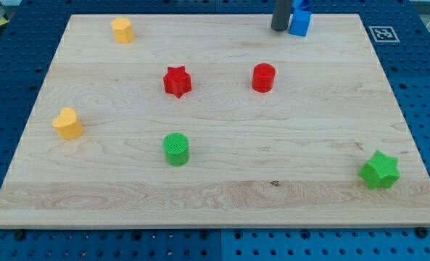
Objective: Push blue cube towards top right
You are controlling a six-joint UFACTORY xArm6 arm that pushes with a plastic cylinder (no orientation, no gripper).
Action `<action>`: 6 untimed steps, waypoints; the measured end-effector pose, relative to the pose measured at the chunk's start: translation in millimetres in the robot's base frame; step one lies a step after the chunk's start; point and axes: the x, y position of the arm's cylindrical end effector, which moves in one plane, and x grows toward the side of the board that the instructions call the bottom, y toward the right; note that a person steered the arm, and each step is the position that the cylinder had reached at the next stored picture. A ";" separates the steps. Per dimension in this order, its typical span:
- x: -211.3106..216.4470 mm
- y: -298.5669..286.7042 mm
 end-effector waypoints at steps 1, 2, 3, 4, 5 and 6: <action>7.2 6.3; -3.9 26.2; -18.8 43.5; -18.6 49.4; -4.6 46.5; -4.8 70.1</action>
